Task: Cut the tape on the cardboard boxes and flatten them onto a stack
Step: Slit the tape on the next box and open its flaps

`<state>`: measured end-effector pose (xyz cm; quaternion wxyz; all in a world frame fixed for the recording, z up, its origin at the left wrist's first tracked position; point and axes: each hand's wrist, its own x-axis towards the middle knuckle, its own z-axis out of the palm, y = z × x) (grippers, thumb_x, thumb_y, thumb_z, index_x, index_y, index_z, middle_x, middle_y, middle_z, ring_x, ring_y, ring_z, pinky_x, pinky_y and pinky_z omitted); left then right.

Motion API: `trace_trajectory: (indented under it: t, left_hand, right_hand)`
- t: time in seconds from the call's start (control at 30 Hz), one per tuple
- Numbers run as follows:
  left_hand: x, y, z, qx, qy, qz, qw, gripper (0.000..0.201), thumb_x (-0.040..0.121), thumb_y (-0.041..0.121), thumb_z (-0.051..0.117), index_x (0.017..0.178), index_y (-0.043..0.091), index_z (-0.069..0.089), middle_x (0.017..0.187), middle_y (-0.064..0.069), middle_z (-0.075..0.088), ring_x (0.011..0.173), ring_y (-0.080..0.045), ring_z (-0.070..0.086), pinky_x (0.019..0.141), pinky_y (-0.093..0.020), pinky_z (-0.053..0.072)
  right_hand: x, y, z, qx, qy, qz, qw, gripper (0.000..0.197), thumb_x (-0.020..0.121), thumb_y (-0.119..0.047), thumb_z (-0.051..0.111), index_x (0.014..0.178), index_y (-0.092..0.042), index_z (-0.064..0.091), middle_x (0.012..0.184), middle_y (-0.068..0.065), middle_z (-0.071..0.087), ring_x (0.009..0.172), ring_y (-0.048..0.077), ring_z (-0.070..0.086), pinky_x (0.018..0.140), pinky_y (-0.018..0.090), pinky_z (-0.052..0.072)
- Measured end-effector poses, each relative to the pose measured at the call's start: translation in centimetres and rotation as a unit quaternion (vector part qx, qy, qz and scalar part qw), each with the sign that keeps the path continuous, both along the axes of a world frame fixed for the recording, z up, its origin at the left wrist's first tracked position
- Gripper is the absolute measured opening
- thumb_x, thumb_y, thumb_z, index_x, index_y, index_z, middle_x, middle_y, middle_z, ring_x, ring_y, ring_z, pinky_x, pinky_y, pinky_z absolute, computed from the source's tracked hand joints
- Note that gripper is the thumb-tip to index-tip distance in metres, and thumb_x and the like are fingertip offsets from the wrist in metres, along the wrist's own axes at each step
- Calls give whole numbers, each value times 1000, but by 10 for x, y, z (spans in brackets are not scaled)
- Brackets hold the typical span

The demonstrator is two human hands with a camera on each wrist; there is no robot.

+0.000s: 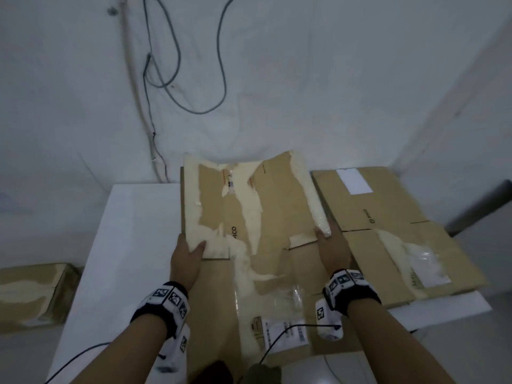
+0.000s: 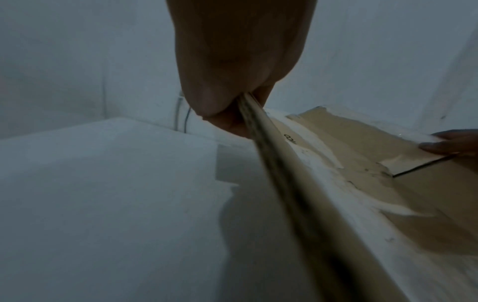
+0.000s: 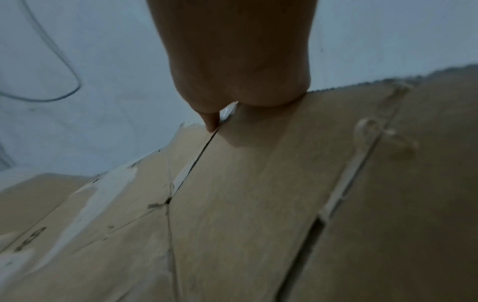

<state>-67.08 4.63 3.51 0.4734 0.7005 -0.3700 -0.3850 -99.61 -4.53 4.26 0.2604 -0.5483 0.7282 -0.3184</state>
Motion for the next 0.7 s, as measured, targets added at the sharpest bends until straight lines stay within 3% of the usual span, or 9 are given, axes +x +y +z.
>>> trace_trajectory:
  t: [0.07,0.13,0.23,0.4,0.5,0.6,0.7]
  left_hand:
    - [-32,-22,7,-16,2,-12,1000,42,95,18,58,132,4,45,125,-15,58,112,-28,55,95,-35,43]
    - [-67,-43,14,-29,6,-24,999,43,95,18,58,132,4,44,125,-15,58,112,-28,56,93,-32,43]
    - [-127,-73,20,-39,22,-38,998,42,94,17,58,133,5,44,124,-13,58,111,-26,55,90,-29,41]
    - [-234,-124,16,-33,31,-51,998,45,93,19,60,134,5,44,126,-15,59,114,-31,56,96,-37,45]
    - [-297,-153,15,-28,43,-59,997,44,93,17,60,133,5,45,126,-13,58,114,-29,56,93,-31,43]
    - [-352,-177,11,-11,58,-67,996,43,93,16,59,133,5,45,126,-13,58,114,-28,56,91,-28,41]
    - [-394,-197,-2,13,66,-57,996,47,93,17,60,135,3,44,130,-15,57,116,-29,55,96,-32,42]
  right_hand:
    - [-34,-8,16,-10,37,-11,999,57,97,-51,49,141,-14,46,118,13,64,102,33,60,82,36,44]
    - [-70,-17,29,-39,65,-22,997,44,100,-36,51,140,-19,47,121,13,64,105,35,60,83,37,44]
    - [-129,-36,46,-40,84,-42,995,42,99,-34,52,138,-20,48,120,14,64,108,38,60,88,41,44]
    - [-239,-76,59,-9,98,-57,993,46,100,-34,51,143,-18,44,131,19,59,117,40,55,97,42,40]
    - [-309,-105,55,36,106,-57,992,47,100,-35,49,143,-17,43,137,19,54,123,41,51,102,47,38]
    - [-370,-129,50,53,99,-51,992,45,99,-36,50,140,-17,45,134,17,55,119,39,52,102,49,40]
    - [-413,-150,39,72,91,-45,992,44,99,-34,51,139,-16,46,130,17,57,116,37,54,99,47,42]
